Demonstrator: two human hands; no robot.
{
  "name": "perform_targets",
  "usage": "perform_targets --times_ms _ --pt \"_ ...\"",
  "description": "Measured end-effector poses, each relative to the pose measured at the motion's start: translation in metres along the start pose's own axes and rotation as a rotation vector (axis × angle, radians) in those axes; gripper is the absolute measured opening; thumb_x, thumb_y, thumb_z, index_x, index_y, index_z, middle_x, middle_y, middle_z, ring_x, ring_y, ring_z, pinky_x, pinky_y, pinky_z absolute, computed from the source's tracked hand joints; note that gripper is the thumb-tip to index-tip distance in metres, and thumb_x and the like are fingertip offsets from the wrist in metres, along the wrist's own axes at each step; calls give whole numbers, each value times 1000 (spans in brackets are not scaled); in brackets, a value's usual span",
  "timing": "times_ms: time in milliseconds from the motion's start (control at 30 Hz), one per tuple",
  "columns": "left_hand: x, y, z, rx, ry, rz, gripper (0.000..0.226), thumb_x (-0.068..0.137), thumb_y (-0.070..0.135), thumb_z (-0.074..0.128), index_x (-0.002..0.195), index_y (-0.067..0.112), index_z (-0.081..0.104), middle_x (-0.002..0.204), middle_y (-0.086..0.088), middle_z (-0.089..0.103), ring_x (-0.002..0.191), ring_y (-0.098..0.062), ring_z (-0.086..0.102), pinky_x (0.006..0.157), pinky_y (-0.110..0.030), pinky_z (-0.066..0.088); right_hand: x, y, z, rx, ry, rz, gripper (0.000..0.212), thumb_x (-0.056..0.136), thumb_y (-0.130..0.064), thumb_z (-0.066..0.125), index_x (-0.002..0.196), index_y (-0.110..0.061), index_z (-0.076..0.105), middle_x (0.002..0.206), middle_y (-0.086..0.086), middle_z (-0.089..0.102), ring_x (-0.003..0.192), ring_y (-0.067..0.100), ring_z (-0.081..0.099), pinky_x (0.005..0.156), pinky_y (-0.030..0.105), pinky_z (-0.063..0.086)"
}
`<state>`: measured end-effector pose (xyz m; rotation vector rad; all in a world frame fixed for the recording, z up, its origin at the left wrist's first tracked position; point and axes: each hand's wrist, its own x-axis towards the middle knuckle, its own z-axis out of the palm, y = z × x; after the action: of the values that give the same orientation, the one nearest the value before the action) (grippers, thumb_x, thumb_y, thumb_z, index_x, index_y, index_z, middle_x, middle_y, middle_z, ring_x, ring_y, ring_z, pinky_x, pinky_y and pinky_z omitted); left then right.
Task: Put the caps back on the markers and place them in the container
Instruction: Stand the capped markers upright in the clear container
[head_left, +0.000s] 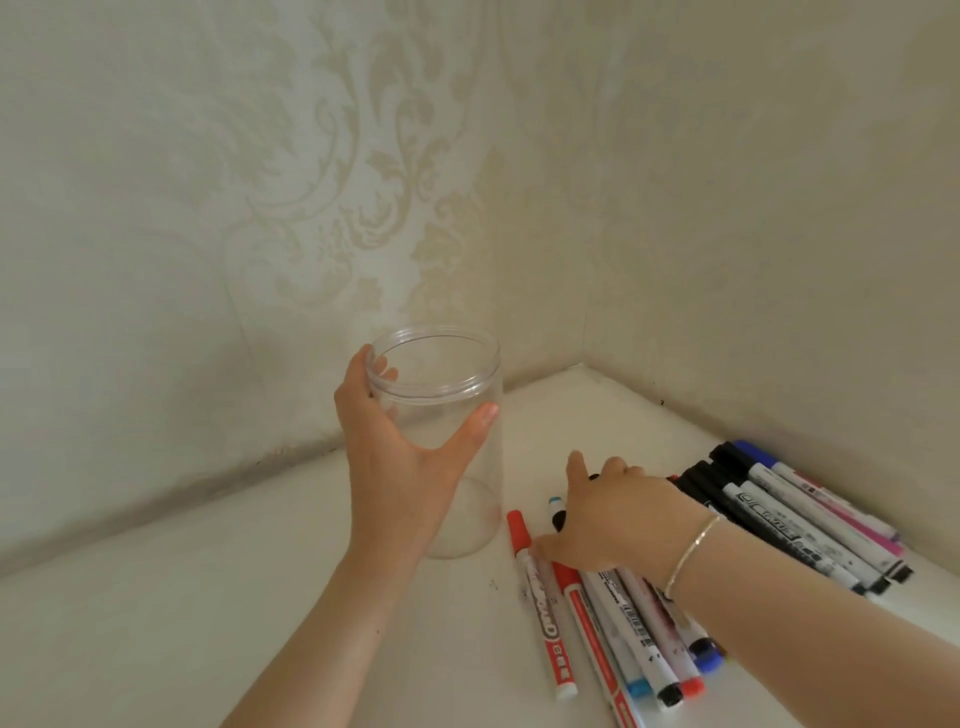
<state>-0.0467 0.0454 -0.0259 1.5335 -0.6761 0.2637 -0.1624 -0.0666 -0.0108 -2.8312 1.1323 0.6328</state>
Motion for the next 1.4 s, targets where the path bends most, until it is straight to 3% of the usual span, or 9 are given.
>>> perform_targets --times_ms 233,433,633,733,833,900,1067,1233,1400 --pt "1 1 -2 23 -23 -8 111 57 63 75 146 20 23 138 6 35 130 -2 37 112 -38 36 7 7 -6 62 -85 23 105 75 -72 52 149 -9 12 141 15 29 123 31 44 86 33 40" --pt "0 4 -3 38 -37 -14 110 57 64 75 145 22 23 138 6 35 130 -3 37 112 -38 36 13 -3 4 48 -29 55 123 73 -75 51 149 -6 -16 147 25 17 129 37 36 102 37 38" --pt "0 6 -5 39 -67 -37 113 54 67 74 146 26 22 139 8 40 131 -2 38 113 -29 34 29 -1 6 254 39 62 108 80 -41 60 148 -14 -19 136 25 30 120 37 43 94 37 45" --pt "0 8 -5 41 -80 -41 114 54 68 76 146 28 21 141 11 40 131 -3 39 112 -26 33 36 1 7 281 111 46 96 82 -37 59 148 -13 -7 124 19 43 108 32 51 80 34 50" --pt "0 12 -3 34 -95 -43 115 55 63 77 147 24 20 143 9 39 132 0 36 112 -23 31 40 0 7 378 251 16 64 84 -28 55 135 -12 18 103 8 56 86 24 57 62 29 44" --pt "1 13 -1 36 -101 -43 115 54 62 75 148 23 20 144 8 39 133 -1 36 110 -21 30 42 1 5 439 310 4 54 84 -24 56 127 -14 25 105 6 58 81 23 56 61 29 42" --pt "3 12 0 29 -122 -49 117 51 69 77 146 30 21 141 11 41 132 -2 39 111 -24 32 48 10 -18 726 371 -51 63 76 -20 65 130 -16 34 102 1 57 86 22 56 70 30 48" --pt "3 12 -1 10 -131 -55 113 50 67 75 144 33 22 136 14 45 129 1 42 106 -19 32 46 24 -43 1017 426 -127 63 72 -9 72 127 -17 43 95 2 55 66 13 53 55 23 43" --pt "4 11 -3 -9 -140 -40 110 50 65 77 142 34 25 133 14 48 125 4 44 103 -14 33 31 35 -80 1368 719 -223 62 69 -4 76 123 -18 51 93 1 58 68 13 56 59 23 50"
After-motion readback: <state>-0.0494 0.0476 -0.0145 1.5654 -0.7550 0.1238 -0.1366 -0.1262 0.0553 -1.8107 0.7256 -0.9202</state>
